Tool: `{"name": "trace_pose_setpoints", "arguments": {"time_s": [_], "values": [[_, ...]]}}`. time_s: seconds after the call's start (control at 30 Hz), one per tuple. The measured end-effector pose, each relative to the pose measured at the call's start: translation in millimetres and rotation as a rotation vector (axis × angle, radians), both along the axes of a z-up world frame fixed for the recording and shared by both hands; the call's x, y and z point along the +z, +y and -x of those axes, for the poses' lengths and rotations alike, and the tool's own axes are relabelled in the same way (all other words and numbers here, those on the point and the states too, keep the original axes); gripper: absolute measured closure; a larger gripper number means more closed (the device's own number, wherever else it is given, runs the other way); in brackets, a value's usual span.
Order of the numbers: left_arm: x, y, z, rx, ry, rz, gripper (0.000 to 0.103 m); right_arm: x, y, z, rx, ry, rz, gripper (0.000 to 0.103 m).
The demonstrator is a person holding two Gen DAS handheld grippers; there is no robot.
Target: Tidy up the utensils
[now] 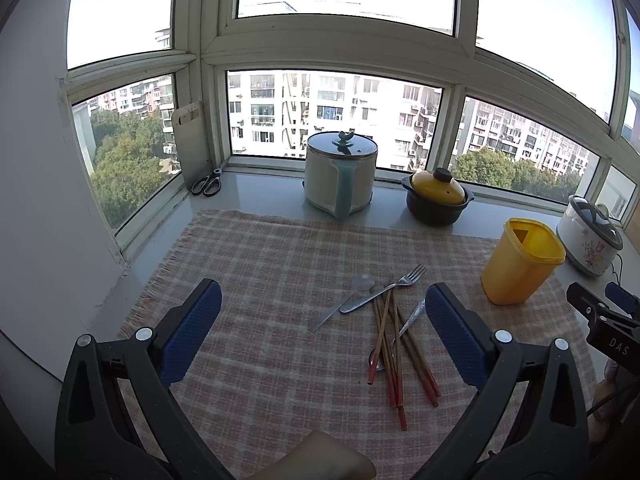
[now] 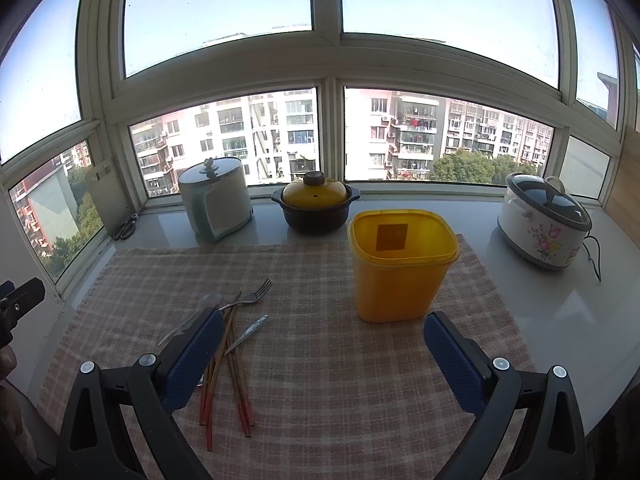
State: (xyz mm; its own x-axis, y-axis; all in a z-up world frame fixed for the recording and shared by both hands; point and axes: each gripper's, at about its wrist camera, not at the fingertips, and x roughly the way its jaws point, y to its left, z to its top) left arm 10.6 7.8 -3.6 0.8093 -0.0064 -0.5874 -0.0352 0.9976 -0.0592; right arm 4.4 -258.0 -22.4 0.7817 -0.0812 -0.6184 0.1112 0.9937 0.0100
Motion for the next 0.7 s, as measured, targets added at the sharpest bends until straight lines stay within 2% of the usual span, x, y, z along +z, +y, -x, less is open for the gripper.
{"name": "trace_pose_setpoints", "arguments": {"time_s": [0.7], "values": [[-8.5, 0.9, 1.2, 0.003, 0.016, 0.011, 0.0, -1.8, 3.1, -3.5, -0.001, 0.012, 0.009, 0.002]]}}
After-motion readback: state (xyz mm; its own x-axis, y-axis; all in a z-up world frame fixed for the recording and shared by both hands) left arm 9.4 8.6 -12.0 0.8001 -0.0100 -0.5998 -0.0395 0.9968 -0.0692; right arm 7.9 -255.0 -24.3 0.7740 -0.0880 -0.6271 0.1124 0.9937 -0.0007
